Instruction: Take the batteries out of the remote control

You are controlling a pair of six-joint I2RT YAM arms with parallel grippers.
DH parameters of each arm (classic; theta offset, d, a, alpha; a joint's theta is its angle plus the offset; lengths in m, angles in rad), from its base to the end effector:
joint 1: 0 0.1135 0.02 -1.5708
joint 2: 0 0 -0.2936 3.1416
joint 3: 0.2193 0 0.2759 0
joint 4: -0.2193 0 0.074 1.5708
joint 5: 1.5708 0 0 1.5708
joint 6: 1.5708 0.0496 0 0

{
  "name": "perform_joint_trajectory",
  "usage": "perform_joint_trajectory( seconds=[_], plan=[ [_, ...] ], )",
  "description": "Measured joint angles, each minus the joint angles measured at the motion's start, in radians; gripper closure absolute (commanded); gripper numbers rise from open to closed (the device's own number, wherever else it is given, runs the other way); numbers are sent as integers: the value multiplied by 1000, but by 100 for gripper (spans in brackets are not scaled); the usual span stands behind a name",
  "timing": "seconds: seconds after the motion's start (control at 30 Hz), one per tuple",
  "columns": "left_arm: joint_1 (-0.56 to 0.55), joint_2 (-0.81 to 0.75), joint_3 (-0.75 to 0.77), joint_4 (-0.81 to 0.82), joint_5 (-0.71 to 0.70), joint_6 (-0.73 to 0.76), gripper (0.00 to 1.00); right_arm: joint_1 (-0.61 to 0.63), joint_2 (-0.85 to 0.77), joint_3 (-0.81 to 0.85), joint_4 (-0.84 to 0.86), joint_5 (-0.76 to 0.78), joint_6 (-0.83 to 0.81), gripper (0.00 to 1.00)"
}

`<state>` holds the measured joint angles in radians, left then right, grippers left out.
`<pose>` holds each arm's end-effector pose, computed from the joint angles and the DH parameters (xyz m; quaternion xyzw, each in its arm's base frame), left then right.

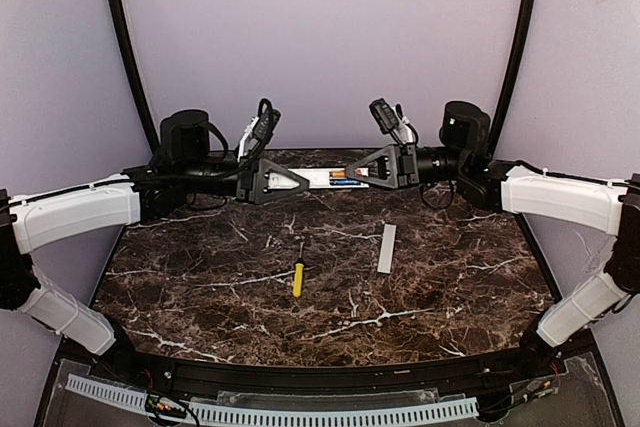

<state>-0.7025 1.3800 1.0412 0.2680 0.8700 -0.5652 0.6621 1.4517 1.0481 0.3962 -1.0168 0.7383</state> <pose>0.2380 -0.2512 0.3614 0.3321 0.6423 -0.6146 0.3155 0.2552 0.2524 0.3537 -0.3191 0.6326 0.6607 0.2480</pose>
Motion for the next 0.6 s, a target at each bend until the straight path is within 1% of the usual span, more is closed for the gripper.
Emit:
perform_joint_trajectory(
  seconds=[0.2, 0.3, 0.53, 0.6],
  plan=[
    [-1, 3, 0, -8, -16, 3, 42, 4, 5, 0, 0, 0, 0, 100],
    [-2, 6, 0, -8, -22, 3, 47, 5, 8, 0, 0, 0, 0, 100],
    [-2, 10, 0, 1, -27, -14, 50, 8, 21, 0, 0, 1, 0, 100],
    [-2, 10, 0, 13, -30, -24, 53, 8, 24, 0, 0, 1, 0, 100]
  ],
)
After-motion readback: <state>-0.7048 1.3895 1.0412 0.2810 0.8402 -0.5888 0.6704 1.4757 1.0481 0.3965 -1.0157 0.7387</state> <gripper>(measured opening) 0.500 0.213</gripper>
